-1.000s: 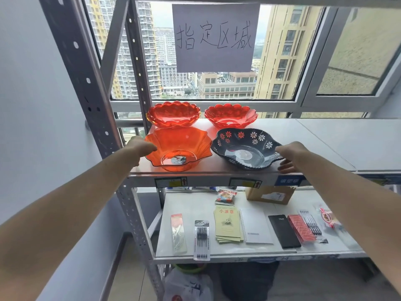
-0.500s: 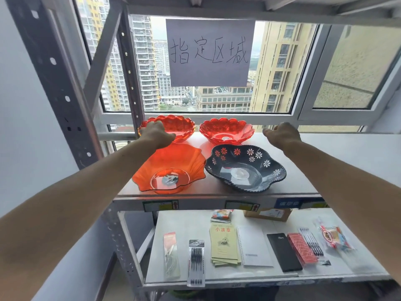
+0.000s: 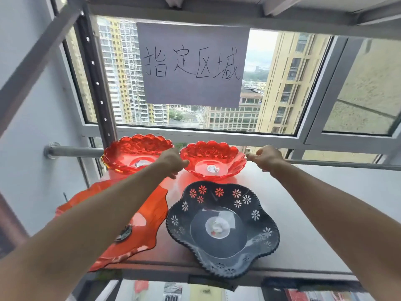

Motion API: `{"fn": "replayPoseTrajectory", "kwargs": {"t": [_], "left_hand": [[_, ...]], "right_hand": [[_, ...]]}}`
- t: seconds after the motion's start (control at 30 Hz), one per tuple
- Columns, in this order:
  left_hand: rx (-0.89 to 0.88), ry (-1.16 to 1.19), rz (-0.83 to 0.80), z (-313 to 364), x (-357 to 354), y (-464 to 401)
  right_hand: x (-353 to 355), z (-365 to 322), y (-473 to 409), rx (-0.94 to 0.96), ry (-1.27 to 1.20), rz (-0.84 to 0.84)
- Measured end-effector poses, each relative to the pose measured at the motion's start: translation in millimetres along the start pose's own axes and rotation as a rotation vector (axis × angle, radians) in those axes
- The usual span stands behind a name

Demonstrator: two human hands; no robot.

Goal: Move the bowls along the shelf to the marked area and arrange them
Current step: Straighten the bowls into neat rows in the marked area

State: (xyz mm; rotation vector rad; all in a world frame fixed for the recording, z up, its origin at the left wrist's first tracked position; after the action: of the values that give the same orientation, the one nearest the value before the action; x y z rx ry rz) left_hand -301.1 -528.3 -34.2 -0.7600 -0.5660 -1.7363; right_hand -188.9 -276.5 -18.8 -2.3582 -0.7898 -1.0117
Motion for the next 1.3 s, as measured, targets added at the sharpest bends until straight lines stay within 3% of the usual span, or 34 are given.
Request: {"fn": "replayPoseTrajectory", "kwargs": {"t": [0.3, 1.0, 1.2, 1.3], "left_hand": [[0.059, -0.018, -0.035, 3, -20, -25], [0.037, -0.007, -0.001, -1, -19, -37], [0.015, -0.016, -0.020, -2, -18, -35], [0.017, -0.001, -0.035, -1, -12, -34]], "right_hand": [[-36, 5, -29, -0.141, -0.236, -0.155], [-42, -3, -31, -0.205, -0.181, -0.067], [-42, -3, -33, -0.162, -0.123, -0.092], [-34, -11, -34, -0.062, -0.006, 0.000]]}}
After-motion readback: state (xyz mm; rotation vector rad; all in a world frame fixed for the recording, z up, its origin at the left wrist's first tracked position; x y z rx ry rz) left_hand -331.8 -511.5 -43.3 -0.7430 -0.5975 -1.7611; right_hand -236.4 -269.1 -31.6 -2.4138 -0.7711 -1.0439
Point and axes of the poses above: each hand's wrist, its own y-axis away from the middle knuckle, its own x-axis out of the back of the hand, z = x × y, the point moved 4 cm from there along -y, towards the middle knuckle, and after that the axes turned 9 degrees about z, right-handed, at the moved point
